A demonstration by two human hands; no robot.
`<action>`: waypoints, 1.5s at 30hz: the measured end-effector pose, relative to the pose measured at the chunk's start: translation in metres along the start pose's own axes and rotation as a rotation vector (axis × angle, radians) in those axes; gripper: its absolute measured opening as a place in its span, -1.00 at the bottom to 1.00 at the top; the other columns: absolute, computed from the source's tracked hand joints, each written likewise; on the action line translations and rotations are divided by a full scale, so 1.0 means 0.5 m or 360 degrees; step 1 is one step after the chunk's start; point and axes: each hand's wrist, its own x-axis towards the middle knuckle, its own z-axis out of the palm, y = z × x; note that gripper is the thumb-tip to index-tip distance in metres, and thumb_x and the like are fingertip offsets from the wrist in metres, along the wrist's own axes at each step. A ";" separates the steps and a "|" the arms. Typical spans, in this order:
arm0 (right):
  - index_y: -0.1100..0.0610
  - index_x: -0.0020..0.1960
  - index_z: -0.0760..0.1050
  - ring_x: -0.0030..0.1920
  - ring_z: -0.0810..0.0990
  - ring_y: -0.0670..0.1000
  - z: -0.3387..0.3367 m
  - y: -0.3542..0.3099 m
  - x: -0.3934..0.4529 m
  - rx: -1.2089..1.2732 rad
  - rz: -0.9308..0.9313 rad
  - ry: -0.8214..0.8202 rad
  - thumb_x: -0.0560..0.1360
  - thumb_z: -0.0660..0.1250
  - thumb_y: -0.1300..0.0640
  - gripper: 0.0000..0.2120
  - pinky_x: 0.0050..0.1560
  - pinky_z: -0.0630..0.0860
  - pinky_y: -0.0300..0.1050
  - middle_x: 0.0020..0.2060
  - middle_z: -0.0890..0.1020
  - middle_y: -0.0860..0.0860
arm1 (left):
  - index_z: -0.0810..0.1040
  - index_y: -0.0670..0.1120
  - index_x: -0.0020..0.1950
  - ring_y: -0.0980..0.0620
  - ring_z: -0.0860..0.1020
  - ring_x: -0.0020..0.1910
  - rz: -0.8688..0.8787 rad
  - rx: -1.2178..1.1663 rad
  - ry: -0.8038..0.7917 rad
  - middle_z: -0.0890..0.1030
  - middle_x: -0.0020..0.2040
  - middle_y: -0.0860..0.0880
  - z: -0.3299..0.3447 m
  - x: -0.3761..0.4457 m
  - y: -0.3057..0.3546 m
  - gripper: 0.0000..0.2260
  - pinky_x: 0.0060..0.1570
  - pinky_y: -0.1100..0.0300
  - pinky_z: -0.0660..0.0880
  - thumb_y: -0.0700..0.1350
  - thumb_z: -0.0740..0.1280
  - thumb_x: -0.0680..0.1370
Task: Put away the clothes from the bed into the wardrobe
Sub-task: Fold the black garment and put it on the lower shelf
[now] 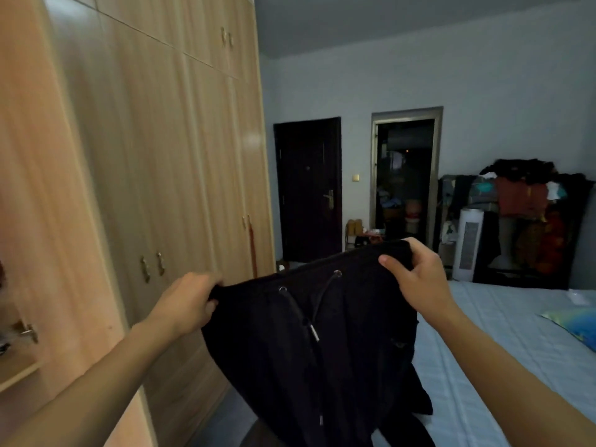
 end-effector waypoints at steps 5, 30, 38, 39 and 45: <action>0.11 -0.03 0.58 -0.11 0.68 -0.08 0.069 -0.086 0.043 -0.0029 -0.0149 0.0029 0.52 0.44 0.21 -0.94 -0.12 0.62 -0.19 -0.17 0.68 -0.01 | 0.45 -0.02 -0.10 -0.10 0.56 -0.09 -0.0030 -0.0189 0.0440 0.52 -0.14 0.03 -0.081 -0.022 -0.077 -0.82 -0.14 0.05 0.41 -0.24 0.41 0.50; 0.08 0.04 0.63 -0.07 0.71 -0.03 0.307 -0.078 0.021 0.0224 0.0192 -0.0396 0.53 0.43 0.16 -0.91 -0.05 0.66 -0.02 -0.09 0.72 0.00 | 0.63 -0.19 -0.08 -0.05 0.64 -0.31 -0.1092 -0.1163 0.0744 0.67 -0.19 -0.15 -0.259 -0.234 -0.155 -0.95 -0.50 0.28 0.49 -0.29 0.47 0.50; 0.14 0.09 0.63 -0.04 0.67 0.06 0.456 0.016 -0.047 0.0050 0.0776 -0.0546 0.52 0.43 0.15 -0.84 0.04 0.63 -0.02 -0.02 0.69 0.08 | 0.56 -0.27 -0.14 -0.10 0.58 -0.17 -0.1847 -0.1106 0.0617 0.60 -0.13 -0.16 -0.119 -0.281 -0.180 -0.81 -0.27 0.19 0.45 -0.24 0.55 0.41; 0.16 0.10 0.63 -0.04 0.66 0.07 0.474 0.026 -0.070 0.0057 0.0843 -0.0540 0.52 0.43 0.16 -0.83 0.00 0.61 -0.08 -0.01 0.69 0.09 | 0.59 -0.28 -0.10 -0.12 0.59 -0.13 -0.1879 -0.1112 0.0613 0.61 -0.11 -0.16 -0.096 -0.290 -0.167 -0.79 -0.27 0.19 0.46 -0.22 0.55 0.40; 0.11 0.08 0.61 -0.05 0.68 0.03 0.542 0.005 -0.185 0.0205 0.0876 -0.0655 0.53 0.43 0.15 -0.86 0.06 0.64 -0.01 -0.03 0.70 0.05 | 0.56 -0.21 -0.17 -0.04 0.58 -0.33 -0.1731 -0.1558 0.0607 0.61 -0.29 -0.14 -0.019 -0.302 -0.081 -0.89 -0.38 0.19 0.51 -0.31 0.47 0.47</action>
